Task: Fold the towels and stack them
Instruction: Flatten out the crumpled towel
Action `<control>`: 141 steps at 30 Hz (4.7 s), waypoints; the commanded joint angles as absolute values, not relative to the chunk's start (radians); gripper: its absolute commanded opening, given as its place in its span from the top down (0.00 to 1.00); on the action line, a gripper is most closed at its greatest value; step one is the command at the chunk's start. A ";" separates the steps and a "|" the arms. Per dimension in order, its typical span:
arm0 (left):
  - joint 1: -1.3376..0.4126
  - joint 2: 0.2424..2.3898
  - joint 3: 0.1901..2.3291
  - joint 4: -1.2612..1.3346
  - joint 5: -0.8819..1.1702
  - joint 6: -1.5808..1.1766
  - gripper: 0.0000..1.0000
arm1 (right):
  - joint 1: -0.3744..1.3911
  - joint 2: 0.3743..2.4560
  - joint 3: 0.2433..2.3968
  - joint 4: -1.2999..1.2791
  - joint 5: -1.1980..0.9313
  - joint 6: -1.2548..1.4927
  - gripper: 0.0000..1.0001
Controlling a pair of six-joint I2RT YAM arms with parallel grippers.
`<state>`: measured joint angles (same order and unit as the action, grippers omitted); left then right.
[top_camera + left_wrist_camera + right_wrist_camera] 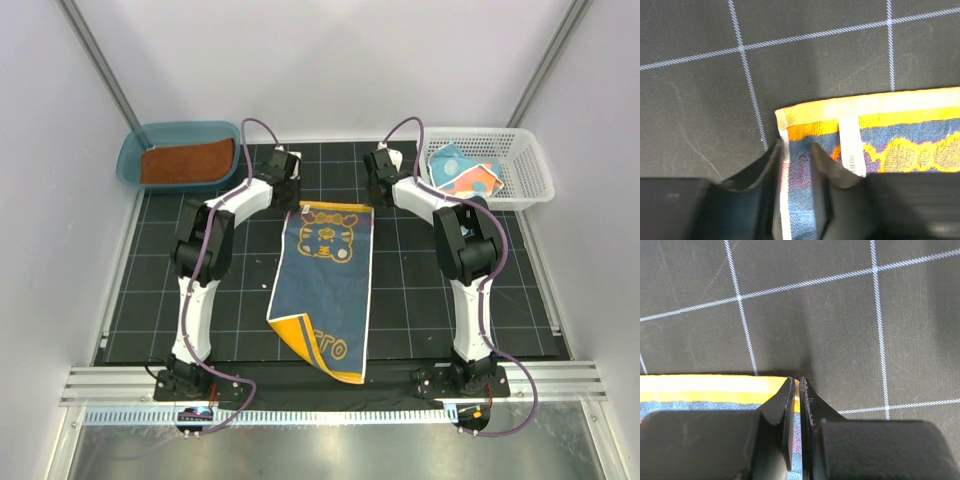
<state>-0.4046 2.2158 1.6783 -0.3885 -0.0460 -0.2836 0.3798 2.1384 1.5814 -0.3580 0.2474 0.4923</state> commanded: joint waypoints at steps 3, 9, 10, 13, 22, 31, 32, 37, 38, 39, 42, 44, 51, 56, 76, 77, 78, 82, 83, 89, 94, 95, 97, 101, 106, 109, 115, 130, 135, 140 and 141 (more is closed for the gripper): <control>-0.406 2.253 1.709 -0.443 -0.054 -0.287 0.80 | 0.385 2.143 1.644 -0.354 0.232 0.463 0.97; -0.402 2.253 1.761 -0.407 -0.147 -0.278 0.98 | 0.385 2.140 1.681 -0.310 0.210 0.431 0.98; -0.402 2.246 1.767 -0.399 -0.162 -0.270 1.00 | 0.387 2.134 1.695 -0.308 0.218 0.422 0.99; -0.388 2.215 1.779 -0.355 -0.192 -0.261 1.00 | 0.382 2.115 1.721 -0.288 0.222 0.402 0.99; -0.334 2.347 2.075 -0.405 -0.140 -0.241 0.99 | 0.341 2.298 2.045 -0.382 0.207 0.362 0.99; -0.296 2.478 2.296 -0.462 -0.127 -0.276 0.40 | 0.314 2.457 2.307 -0.446 0.207 0.334 0.36; -0.295 2.459 2.280 -0.460 -0.139 -0.278 0.39 | 0.316 2.451 2.309 -0.449 0.210 0.334 0.34; -0.302 2.288 2.081 -0.437 -0.127 -0.333 0.42 | 0.321 2.326 2.171 -0.453 0.216 0.388 0.43; -0.313 2.214 2.030 -0.417 -0.120 -0.360 0.43 | 0.324 2.294 2.133 -0.453 0.219 0.394 0.46; -0.325 2.173 1.929 -0.416 -0.123 -0.371 0.44 | 0.340 2.216 2.087 -0.449 0.222 0.408 0.49; -0.383 2.037 1.745 -0.417 -0.147 -0.417 0.48 | 0.394 2.053 1.813 -0.440 0.235 0.452 0.58; -0.435 1.947 1.648 -0.426 -0.160 -0.454 0.51 | 0.431 1.968 1.679 -0.399 0.235 0.485 0.67; -0.561 1.758 1.320 -0.431 -0.158 -0.546 0.53 | 0.598 1.764 1.202 -0.258 0.247 0.620 0.82; -0.656 1.714 1.209 -0.428 -0.184 -0.566 0.54 | 0.626 1.815 1.149 -0.221 0.244 0.652 0.89; -0.756 1.743 1.108 -0.456 -0.275 -0.557 0.49 | 0.626 1.893 1.189 -0.267 0.276 0.675 0.91; -0.761 1.741 1.100 -0.456 -0.275 -0.557 0.49 | 0.627 1.885 1.169 -0.262 0.278 0.678 0.91; -0.765 1.741 1.094 -0.457 -0.276 -0.558 0.49 | 0.626 1.873 1.158 -0.259 0.278 0.683 0.91; -0.790 1.720 1.057 -0.469 -0.298 -0.566 0.54 | 0.629 1.826 1.123 -0.244 0.276 0.689 0.91; -0.795 1.710 1.043 -0.471 -0.302 -0.569 0.56 | 0.629 1.822 1.117 -0.245 0.275 0.690 0.91; -0.816 1.614 0.990 -0.506 -0.340 -0.583 0.66 | 0.629 1.818 1.103 -0.242 0.276 0.693 0.91; -0.818 1.517 0.945 -0.529 -0.337 -0.587 0.77 | 0.629 1.819 1.100 -0.242 0.279 0.696 0.92; -0.818 1.503 0.939 -0.534 -0.336 -0.594 0.78 | 0.629 1.818 1.098 -0.242 0.279 0.696 0.91; -0.816 1.476 0.907 -0.534 -0.319 -0.615 0.82 | 0.629 1.816 1.098 -0.242 0.278 0.695 0.91; -0.816 1.401 0.829 -0.514 -0.302 -0.658 0.85 | 0.629 1.802 1.088 -0.239 0.279 0.696 0.91; -0.818 1.327 0.781 -0.485 -0.331 -0.689 0.81 | 0.629 1.792 1.088 -0.242 0.281 0.692 0.92; -0.818 1.321 0.842 -0.482 -0.354 -0.686 0.66 | 0.629 1.790 1.094 -0.248 0.287 0.689 0.92; -0.816 1.493 1.004 -0.492 -0.376 -0.637 0.44 | 0.629 1.802 1.098 -0.249 0.290 0.692 0.91; -0.802 1.784 1.169 -0.499 -0.391 -0.577 0.47 | 0.629 1.789 1.106 -0.253 0.284 0.693 0.91; -0.802 1.786 1.135 -0.480 -0.384 -0.575 0.52 | 0.629 1.790 1.111 -0.253 0.282 0.692 0.91; -0.799 1.789 1.109 -0.471 -0.373 -0.577 0.55 | 0.629 1.792 1.112 -0.253 0.276 0.692 0.91; -0.799 1.786 1.106 -0.469 -0.371 -0.578 0.57 | 0.629 1.790 1.114 -0.253 0.279 0.690 0.91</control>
<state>-0.8066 1.7996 1.1160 -0.5045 -0.3641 -0.5861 0.6266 1.8385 1.0958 -0.2344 0.2592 0.6880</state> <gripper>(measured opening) 0.442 0.090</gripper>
